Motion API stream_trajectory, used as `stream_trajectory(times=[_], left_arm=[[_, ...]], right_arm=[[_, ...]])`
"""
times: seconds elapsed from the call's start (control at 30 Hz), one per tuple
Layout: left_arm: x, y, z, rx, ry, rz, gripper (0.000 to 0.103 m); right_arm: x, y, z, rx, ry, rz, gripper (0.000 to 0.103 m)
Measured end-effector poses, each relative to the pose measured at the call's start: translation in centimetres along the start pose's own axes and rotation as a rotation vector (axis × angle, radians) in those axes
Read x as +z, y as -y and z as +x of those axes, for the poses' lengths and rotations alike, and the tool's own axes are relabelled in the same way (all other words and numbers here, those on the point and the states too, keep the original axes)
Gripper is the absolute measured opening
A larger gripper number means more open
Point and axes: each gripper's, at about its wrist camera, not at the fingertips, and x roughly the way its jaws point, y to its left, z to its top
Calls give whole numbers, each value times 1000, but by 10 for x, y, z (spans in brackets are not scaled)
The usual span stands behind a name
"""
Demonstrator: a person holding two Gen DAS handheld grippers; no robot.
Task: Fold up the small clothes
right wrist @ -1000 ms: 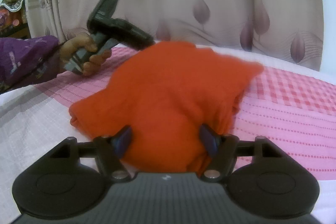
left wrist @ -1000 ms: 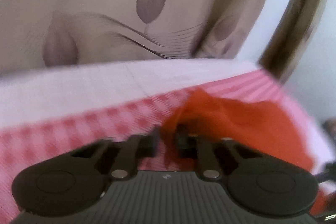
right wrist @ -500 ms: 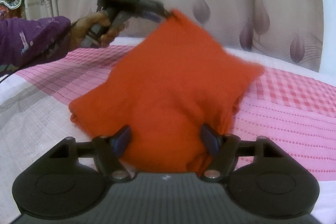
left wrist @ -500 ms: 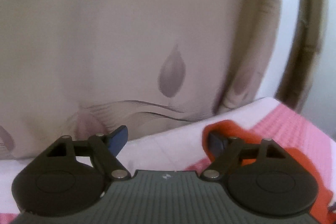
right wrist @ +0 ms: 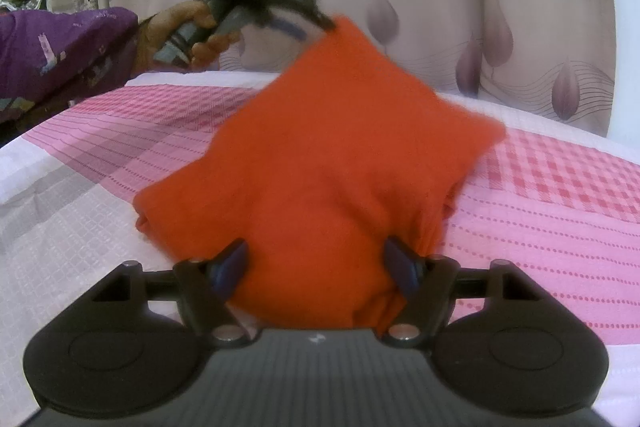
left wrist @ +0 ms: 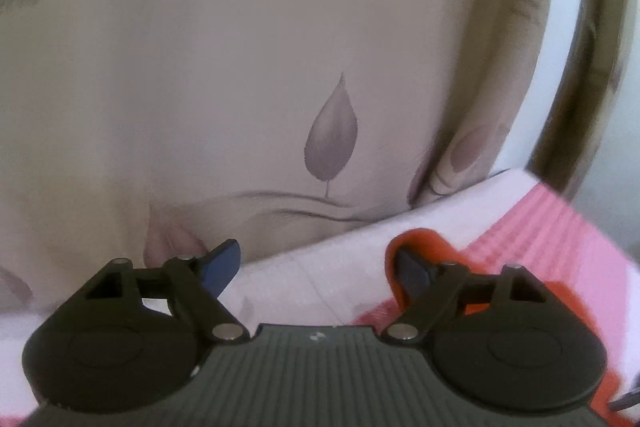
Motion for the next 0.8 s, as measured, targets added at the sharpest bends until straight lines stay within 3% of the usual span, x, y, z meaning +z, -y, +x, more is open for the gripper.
stream_trajectory(times=[0.07, 0.13, 0.23, 0.3, 0.37, 0.43, 0.57, 0.73, 0.8], left_arm=[[-3, 7, 4, 39, 3, 50, 83], [-4, 9, 14, 14, -71, 115, 84], [-7, 1, 12, 77, -114, 186, 82], [1, -14, -1, 97, -67, 112, 82], [8, -33, -17, 99, -7, -35, 82], [9, -33, -33, 29, 48, -132, 82], [-19, 8, -66, -119, 98, -203, 91], [-84, 91, -104, -124, 113, -236, 94], [-108, 119, -116, -117, 102, -204, 94]], right_arm=[[0, 0, 0, 0, 1, 1, 75], [0, 0, 0, 0, 1, 0, 75], [0, 1, 1, 2, 1, 3, 76], [0, 1, 1, 4, 2, 5, 76], [0, 2, 1, 4, 2, 5, 76], [0, 2, 1, 4, 3, 6, 76], [0, 1, 1, 6, 4, 9, 76], [0, 3, -3, 24, 22, 34, 76], [-1, 6, -8, 32, 49, 57, 76]])
